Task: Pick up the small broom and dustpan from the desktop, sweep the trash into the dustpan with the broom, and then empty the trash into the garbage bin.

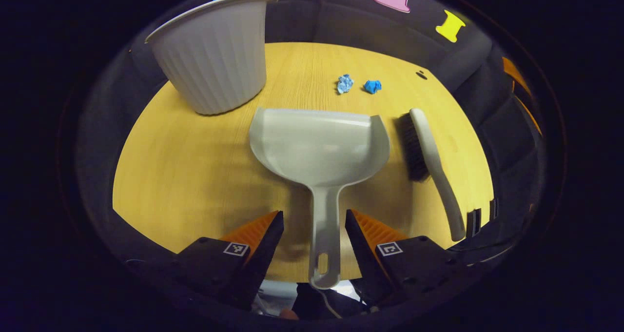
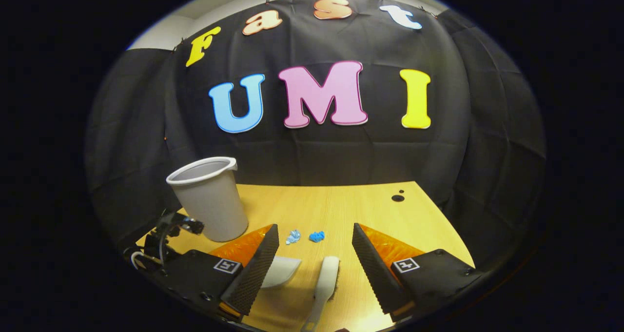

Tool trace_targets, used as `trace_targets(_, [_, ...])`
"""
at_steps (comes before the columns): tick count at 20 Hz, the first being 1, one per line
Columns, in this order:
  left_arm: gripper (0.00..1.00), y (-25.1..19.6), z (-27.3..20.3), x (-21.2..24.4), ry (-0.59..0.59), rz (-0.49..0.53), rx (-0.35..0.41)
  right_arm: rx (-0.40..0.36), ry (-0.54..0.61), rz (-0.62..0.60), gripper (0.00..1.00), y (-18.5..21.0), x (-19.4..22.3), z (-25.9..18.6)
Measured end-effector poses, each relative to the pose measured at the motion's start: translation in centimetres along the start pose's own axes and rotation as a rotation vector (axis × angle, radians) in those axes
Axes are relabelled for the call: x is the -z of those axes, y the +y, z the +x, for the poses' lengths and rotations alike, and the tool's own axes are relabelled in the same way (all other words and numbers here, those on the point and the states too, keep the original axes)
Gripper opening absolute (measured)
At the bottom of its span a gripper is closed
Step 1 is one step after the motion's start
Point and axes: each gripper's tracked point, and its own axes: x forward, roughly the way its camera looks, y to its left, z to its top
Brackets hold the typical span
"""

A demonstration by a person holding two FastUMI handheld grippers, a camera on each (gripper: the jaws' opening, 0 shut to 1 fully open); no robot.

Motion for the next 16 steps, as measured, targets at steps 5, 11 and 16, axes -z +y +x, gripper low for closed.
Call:
trace_targets(5, [0.78, -0.9, 2.9, -1.2, 0.172, -0.067, -0.019, -0.065, 0.123, 0.063, 0.97, 0.4, 3.8, 0.3])
trace_targets(11, [0.62, -1.2, 3.3, -2.6, 0.245, 0.001, -0.039, -0.082, 0.297, 0.142, 0.97, 0.6, 8.0, -0.7])
trace_targets(16, [0.33, -1.1, 3.3, -2.6, 0.272, -0.007, -0.036, -0.068, 0.532, 0.185, 0.97, 0.8, 13.9, -0.8])
